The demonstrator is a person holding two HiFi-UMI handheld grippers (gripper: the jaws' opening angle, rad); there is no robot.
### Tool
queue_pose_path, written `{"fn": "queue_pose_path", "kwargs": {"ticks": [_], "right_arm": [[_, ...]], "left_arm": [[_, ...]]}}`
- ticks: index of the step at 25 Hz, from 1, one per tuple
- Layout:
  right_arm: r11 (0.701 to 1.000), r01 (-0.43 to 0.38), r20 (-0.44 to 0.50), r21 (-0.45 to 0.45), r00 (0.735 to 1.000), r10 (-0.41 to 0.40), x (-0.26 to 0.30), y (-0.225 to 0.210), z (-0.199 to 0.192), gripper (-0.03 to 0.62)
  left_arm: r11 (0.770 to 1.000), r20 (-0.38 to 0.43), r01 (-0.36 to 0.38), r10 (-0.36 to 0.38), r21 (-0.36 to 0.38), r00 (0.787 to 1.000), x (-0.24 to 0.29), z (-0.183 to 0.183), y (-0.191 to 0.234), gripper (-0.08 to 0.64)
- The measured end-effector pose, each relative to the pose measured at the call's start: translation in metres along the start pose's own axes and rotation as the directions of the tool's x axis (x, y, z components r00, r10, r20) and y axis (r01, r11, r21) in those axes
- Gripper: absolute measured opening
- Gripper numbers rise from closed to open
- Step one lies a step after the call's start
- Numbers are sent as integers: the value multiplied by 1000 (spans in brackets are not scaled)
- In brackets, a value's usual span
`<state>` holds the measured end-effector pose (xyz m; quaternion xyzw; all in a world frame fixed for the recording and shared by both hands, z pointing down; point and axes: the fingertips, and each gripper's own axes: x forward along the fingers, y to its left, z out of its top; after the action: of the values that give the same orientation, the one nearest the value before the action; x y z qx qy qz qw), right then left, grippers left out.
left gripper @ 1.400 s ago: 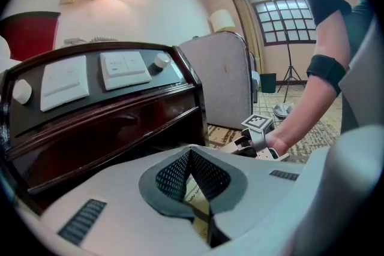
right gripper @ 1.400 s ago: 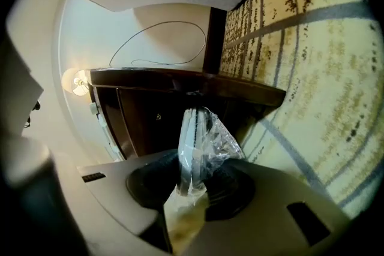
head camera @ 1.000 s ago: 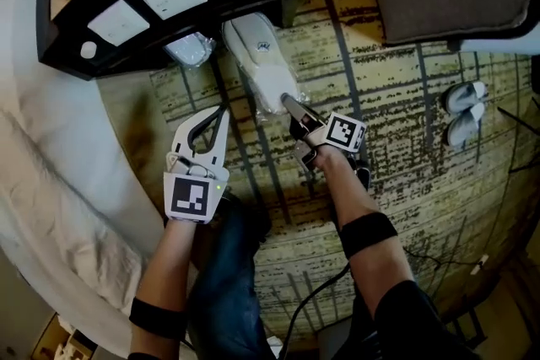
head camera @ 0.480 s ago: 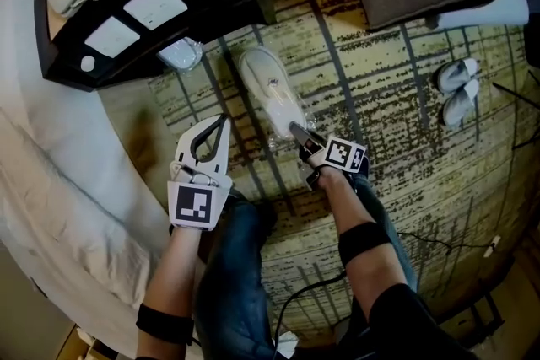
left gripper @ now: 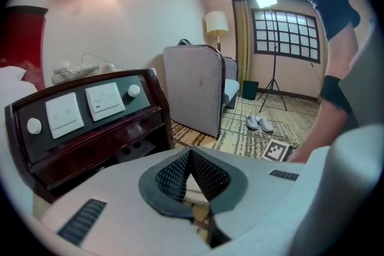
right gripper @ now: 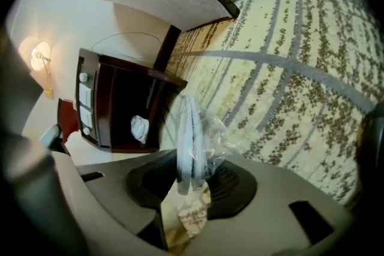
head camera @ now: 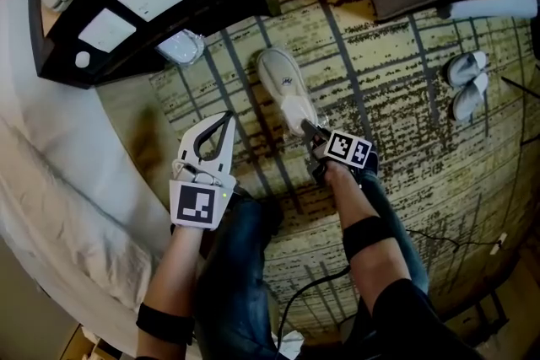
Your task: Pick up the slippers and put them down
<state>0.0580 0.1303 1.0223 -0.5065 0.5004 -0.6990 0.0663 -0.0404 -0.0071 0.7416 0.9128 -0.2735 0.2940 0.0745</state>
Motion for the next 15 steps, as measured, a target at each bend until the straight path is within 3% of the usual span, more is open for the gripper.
{"fn": "queue_pose_path", "kwargs": {"ticks": [1,3,4,10,15], "right_arm": [[999,43,-17,-21,999,-43,-1,-4,0,171],[993,111,-42,-45,993,-113,-3,-11,-2,355],[989,138,-47,-51,989,-141,-5,-13,-2,386],[953,295,-62,-67,952,-299,-34,-13,-2,460],[938,337,-64,-86,937,-343,-64,8,4,460]], "left_arm": [[1000,1,-2,2,-2,1000,-2,0,1,2],[1000,4,-6,6,-3,1000,-7,3,2,2],[1000,6,-8,8,-3,1000,-10,6,3,2],[1000,10,-30,30,-6,1000,-31,29,9,2],[998,16,-54,55,-26,998,-58,55,15,2]]}}
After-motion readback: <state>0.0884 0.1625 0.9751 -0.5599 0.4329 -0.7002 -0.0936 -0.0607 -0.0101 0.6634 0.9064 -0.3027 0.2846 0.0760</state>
